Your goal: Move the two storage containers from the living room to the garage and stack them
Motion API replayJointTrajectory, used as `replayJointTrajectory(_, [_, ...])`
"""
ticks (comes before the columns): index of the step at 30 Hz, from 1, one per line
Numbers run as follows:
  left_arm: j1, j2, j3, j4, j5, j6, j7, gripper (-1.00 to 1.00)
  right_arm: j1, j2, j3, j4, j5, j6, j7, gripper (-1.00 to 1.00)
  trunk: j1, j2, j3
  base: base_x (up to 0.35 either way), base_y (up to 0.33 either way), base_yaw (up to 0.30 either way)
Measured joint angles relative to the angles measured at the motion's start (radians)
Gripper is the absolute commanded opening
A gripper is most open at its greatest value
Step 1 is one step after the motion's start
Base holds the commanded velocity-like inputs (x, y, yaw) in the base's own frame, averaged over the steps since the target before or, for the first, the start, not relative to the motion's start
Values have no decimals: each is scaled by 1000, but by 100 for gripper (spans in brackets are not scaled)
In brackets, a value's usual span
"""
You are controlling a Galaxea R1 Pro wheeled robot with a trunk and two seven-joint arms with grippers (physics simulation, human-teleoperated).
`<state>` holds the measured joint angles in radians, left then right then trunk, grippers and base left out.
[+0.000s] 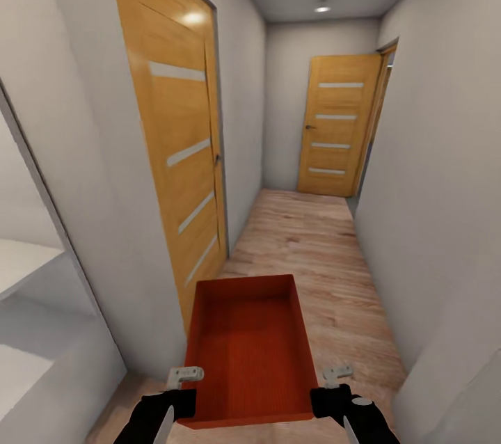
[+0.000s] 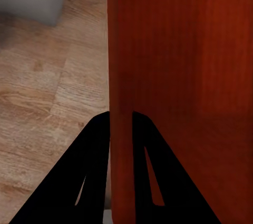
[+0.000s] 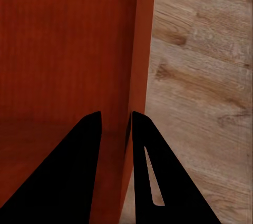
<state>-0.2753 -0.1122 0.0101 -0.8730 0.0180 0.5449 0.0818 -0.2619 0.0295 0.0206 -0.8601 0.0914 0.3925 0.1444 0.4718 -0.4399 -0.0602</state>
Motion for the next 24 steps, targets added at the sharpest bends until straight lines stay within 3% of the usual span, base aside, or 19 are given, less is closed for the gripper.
replayJointTrajectory(19, [0, 0, 0, 0, 0, 0, 0, -100, 0, 0, 0, 0, 0, 0, 0, -100, 0, 0, 0, 325, 0, -263])
replayJointTrajectory(24, [0, 0, 0, 0, 0, 1, 0, -100, 0, 0, 0, 0, 0, 0, 0, -100, 0, 0, 0, 326, 0, -69])
